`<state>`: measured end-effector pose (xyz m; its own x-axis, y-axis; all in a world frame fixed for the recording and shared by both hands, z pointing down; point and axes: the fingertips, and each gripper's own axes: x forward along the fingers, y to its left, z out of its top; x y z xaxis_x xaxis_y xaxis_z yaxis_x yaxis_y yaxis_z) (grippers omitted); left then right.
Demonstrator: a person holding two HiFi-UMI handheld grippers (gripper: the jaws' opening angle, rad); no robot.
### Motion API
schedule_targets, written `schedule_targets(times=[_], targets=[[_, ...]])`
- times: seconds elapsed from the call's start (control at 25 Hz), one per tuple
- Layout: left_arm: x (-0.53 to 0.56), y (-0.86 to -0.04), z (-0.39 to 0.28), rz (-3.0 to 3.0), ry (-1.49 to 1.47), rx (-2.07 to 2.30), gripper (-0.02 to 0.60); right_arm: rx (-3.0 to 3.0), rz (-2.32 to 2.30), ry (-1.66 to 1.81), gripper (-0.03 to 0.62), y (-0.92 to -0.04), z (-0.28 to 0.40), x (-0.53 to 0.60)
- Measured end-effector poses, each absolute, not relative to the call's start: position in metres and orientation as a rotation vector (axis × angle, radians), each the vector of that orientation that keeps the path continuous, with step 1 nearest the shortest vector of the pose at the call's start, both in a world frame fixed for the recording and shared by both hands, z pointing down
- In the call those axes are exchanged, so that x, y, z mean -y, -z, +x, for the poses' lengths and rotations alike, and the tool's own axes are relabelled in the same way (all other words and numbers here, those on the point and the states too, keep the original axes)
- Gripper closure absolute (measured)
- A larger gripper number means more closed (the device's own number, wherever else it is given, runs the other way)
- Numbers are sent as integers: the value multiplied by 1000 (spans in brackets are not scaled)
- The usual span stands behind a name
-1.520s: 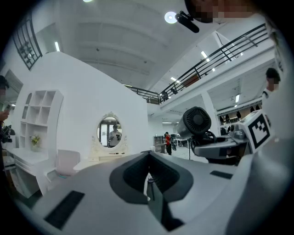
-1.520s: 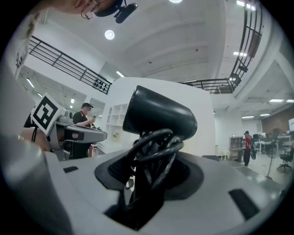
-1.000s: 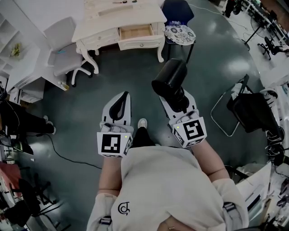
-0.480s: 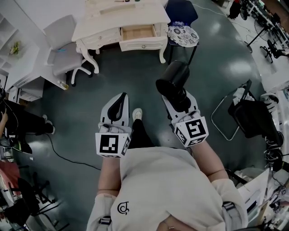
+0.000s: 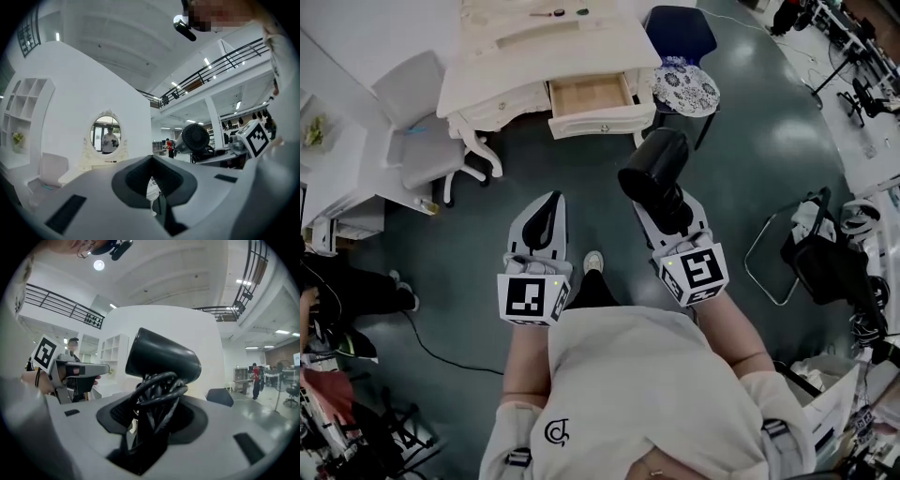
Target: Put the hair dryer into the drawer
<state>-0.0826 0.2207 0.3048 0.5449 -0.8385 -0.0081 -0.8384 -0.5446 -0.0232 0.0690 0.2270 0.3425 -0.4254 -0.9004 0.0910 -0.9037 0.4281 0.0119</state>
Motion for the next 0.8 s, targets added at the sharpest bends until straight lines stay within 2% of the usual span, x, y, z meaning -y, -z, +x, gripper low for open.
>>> schedule_targets(times=[0.4,0.8], targets=[[-43,-296,-112,-2738,21,-1388,569,2553,1662,-37,398,-340,38,-53],[52,-326,-103,-2776,105,-1403,569,2546,1577,-162,396,-376,40,57]])
